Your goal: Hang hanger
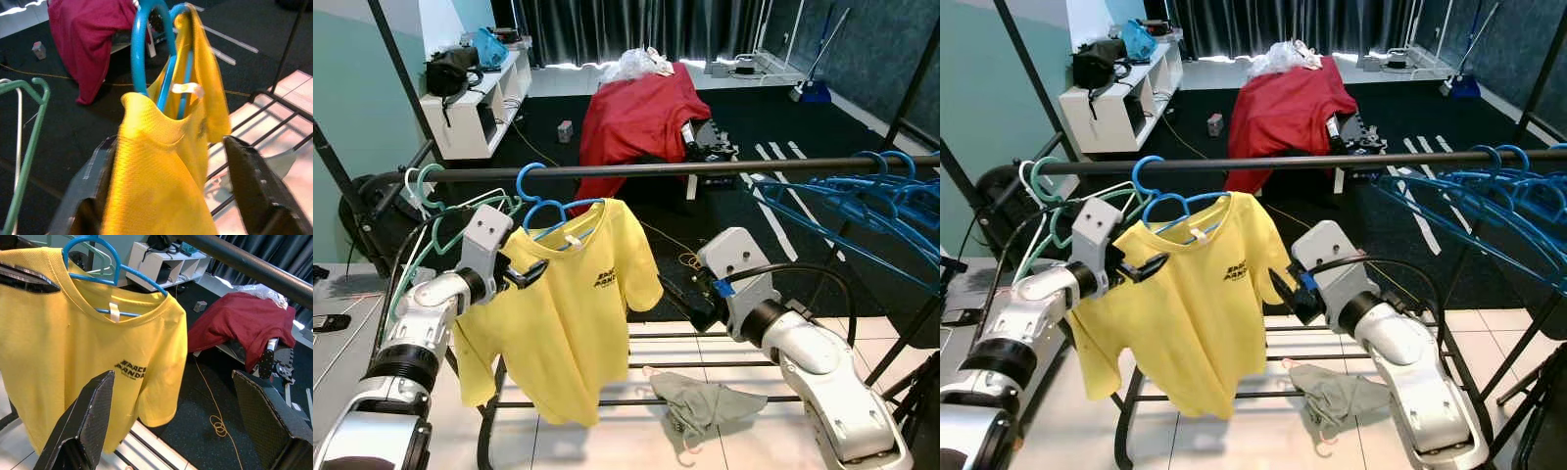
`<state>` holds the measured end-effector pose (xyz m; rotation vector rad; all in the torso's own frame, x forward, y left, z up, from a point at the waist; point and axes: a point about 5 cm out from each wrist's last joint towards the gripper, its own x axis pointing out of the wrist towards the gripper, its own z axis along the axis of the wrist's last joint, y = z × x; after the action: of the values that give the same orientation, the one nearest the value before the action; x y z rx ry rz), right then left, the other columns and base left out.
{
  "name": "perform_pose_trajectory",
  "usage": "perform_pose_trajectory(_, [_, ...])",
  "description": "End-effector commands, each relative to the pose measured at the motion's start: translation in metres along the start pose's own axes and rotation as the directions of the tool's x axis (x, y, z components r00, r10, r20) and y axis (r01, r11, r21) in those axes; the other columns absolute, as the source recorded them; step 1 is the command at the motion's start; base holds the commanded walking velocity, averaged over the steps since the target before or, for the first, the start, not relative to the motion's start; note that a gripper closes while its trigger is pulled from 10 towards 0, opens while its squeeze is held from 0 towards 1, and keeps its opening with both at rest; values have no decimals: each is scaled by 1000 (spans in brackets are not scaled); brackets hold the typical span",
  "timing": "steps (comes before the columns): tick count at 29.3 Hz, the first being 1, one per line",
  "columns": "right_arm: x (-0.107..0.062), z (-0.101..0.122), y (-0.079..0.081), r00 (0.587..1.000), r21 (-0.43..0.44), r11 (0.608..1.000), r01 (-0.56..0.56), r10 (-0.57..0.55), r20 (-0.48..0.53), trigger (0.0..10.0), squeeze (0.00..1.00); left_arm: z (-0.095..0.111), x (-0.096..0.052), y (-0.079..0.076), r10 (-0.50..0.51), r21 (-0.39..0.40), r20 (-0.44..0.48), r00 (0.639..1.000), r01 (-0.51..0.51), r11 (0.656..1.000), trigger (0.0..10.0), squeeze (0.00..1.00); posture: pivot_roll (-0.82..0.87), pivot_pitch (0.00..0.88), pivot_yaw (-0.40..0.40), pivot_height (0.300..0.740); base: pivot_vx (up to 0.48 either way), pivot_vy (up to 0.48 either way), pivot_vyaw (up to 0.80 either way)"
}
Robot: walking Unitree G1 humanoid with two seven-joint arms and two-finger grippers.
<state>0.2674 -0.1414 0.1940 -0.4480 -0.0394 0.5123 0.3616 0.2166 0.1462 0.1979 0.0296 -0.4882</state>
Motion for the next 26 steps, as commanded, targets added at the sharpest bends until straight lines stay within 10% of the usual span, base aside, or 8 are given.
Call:
perform_pose_trajectory(1, [0, 2, 0, 1000, 7, 1000, 2, -2, 0, 10000, 0, 5, -4, 7, 6, -12, 20, 1000, -5, 1000, 0, 0, -232, 10, 70, 740, 0, 0, 0])
perform_pose_trajectory(21, [7, 3, -2, 1000, -1, 1000, 5, -5, 15, 10000, 0, 5, -14, -8, -155, 5, 62, 986, 155, 988, 0, 0, -224, 0, 74, 740, 0, 0, 0])
perform_pose_trajectory(23, [8, 4, 0, 1000, -5, 1000, -3, 3, 22, 10000, 0, 0, -16, -14, -179, 19, 43, 983, 179, 984, 6667, 0, -225, 0, 76, 740, 0, 0, 0])
perform_pose_trajectory(24, [8, 5, 1, 1000, -6, 1000, -4, 5, 24, 10000, 0, -1, -17, -16, -185, 23, 37, 982, 184, 983, 6667, 0, -225, 0, 76, 740, 0, 0, 0])
perform_pose_trajectory(25, [8, 5, 1, 1000, -9, 1000, -5, 5, 26, 10000, 0, -3, -17, -20, -202, 15, 35, 979, 202, 979, 10000, 1000, -221, 0, 72, 740, 0, 0, 0])
perform_pose_trajectory(26, [8, 5, 1, 1000, -11, 1000, -5, 5, 27, 10000, 0, -4, -17, -22, -215, 8, 36, 976, 215, 977, 10000, 1000, -221, 0, 72, 740, 0, 0, 0])
